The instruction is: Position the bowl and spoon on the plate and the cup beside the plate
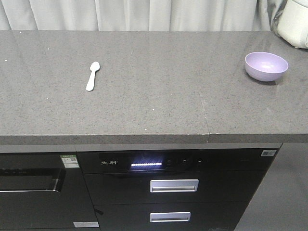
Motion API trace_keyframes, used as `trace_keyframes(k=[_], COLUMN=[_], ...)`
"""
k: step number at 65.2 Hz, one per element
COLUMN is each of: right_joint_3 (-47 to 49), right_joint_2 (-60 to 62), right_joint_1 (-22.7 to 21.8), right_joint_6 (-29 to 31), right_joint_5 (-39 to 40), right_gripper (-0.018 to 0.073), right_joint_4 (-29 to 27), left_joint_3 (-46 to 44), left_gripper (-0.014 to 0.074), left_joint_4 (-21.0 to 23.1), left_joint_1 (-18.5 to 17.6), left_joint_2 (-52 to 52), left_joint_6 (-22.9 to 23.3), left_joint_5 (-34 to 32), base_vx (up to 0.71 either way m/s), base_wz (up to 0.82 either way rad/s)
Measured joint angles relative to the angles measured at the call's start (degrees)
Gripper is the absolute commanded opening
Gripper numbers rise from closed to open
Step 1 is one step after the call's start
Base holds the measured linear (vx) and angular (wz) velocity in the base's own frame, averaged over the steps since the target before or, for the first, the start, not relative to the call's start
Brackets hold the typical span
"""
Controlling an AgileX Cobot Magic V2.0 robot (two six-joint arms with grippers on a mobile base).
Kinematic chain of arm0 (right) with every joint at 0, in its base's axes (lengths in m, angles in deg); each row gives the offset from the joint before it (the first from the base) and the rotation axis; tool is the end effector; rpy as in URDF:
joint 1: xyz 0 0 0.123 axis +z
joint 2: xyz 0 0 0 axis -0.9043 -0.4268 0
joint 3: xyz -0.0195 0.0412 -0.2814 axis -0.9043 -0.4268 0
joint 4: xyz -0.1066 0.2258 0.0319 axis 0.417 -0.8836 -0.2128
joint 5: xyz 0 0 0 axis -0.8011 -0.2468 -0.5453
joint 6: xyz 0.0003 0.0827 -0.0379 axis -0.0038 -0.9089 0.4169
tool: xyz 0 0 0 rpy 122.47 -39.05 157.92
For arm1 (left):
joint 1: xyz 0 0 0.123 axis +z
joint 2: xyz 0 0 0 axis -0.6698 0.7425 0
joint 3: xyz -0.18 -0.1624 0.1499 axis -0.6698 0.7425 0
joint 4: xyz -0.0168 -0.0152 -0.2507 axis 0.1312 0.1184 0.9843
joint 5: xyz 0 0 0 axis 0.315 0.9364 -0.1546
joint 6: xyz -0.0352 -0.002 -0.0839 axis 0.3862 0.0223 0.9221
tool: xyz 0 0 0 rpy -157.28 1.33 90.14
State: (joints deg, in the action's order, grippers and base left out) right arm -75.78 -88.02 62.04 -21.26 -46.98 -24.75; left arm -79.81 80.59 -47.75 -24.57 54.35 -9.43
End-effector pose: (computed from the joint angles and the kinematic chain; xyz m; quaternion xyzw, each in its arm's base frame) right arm 0.0567 -0.0034 0.2002 0.0361 0.6969 -0.0015 0.7163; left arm 0.0559 -0.0092 0.1955 0.0247 0.7192 -0.0720 0.6906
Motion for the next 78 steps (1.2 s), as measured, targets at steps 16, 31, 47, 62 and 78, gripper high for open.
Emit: trace_keyframes(k=[16, 31, 47, 62, 78], right_joint_3=[0.0, 0.0, 0.0, 0.0, 0.0], right_joint_2=[0.0, 0.0, 0.0, 0.0, 0.0], right_joint_1=[0.0, 0.0, 0.0, 0.0, 0.0], right_joint_6=[0.0, 0.0, 0.0, 0.0, 0.0], right_joint_5=[0.0, 0.0, 0.0, 0.0, 0.0], right_gripper=[-0.0005, -0.0005, -0.0005, -0.0005, -0.0005], right_joint_4=[0.0, 0.0, 0.0, 0.0, 0.0], left_joint_3=[0.0, 0.0, 0.0, 0.0, 0.0], left_gripper=[-0.0006, -0.0006, -0.0006, -0.0006, -0.0006], left_joint_4=[0.0, 0.0, 0.0, 0.0, 0.0], left_joint_1=[0.0, 0.0, 0.0, 0.0, 0.0], left_joint_2=[0.0, 0.0, 0.0, 0.0, 0.0], left_joint_6=[0.0, 0.0, 0.0, 0.0, 0.0], left_joint_5=[0.0, 0.0, 0.0, 0.0, 0.0], base_vx=[0.02, 0.03, 0.04, 0.04, 0.05], base_wz=[0.01, 0.01, 0.02, 0.03, 0.02])
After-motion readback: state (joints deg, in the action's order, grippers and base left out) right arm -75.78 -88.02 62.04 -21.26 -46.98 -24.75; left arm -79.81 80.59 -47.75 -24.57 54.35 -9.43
